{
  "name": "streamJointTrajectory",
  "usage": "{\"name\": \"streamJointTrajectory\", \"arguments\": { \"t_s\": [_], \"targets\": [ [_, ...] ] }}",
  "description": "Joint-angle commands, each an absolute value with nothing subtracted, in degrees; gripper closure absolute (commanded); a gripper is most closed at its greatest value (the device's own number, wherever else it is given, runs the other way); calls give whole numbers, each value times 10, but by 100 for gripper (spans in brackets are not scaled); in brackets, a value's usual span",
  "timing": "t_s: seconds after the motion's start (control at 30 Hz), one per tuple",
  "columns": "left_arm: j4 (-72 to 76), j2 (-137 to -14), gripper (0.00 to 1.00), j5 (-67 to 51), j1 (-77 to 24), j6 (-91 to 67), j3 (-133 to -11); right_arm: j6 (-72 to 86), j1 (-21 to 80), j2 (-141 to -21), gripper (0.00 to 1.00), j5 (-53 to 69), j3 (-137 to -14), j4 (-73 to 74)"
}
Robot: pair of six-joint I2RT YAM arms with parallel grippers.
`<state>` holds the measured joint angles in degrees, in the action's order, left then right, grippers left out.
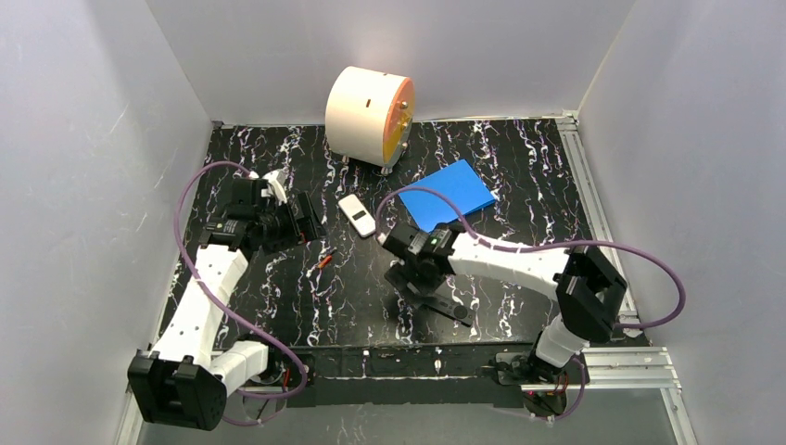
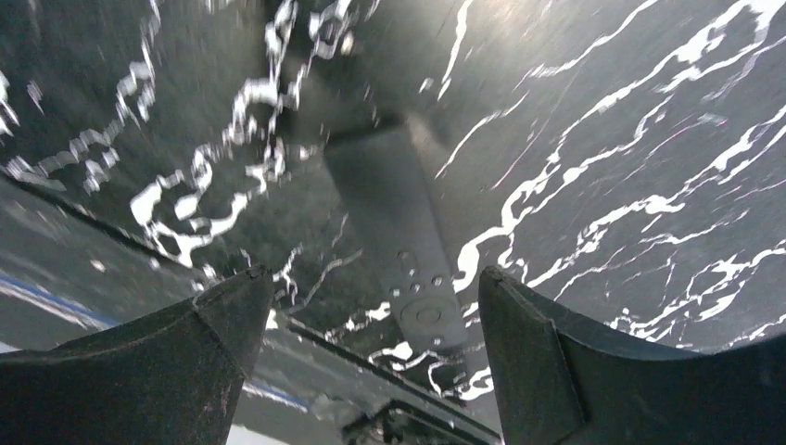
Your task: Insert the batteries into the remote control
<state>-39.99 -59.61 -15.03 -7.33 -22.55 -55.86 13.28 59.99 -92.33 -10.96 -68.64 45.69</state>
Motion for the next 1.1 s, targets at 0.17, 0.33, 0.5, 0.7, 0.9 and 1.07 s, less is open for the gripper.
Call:
{"name": "streamJointTrajectory", "arguments": {
  "t_s": [0.17,0.33,0.5,0.7,0.9,1.07],
  "targets": [
    [-375,-621,2,-170,-73,-235,-559,51,638,-986,12,-127,-661,513],
    [-379,-624,1,-153,-72,-233,-573,16,637,-1037,14,-137,-686,481],
    [-383,-623,2,-148,-72,-230,-585,11,633,-1048,25,-110,-674,455],
    [-386,-621,2,-152,-72,-228,-582,-29,597,-1047,39,-33,-662,439],
    [-383,-626,1,-159,-72,-233,-585,-26,578,-1056,60,-12,-655,421],
    [-377,-627,2,-178,-72,-240,-586,-15,578,-1022,83,-69,-651,381]
  ]
}}
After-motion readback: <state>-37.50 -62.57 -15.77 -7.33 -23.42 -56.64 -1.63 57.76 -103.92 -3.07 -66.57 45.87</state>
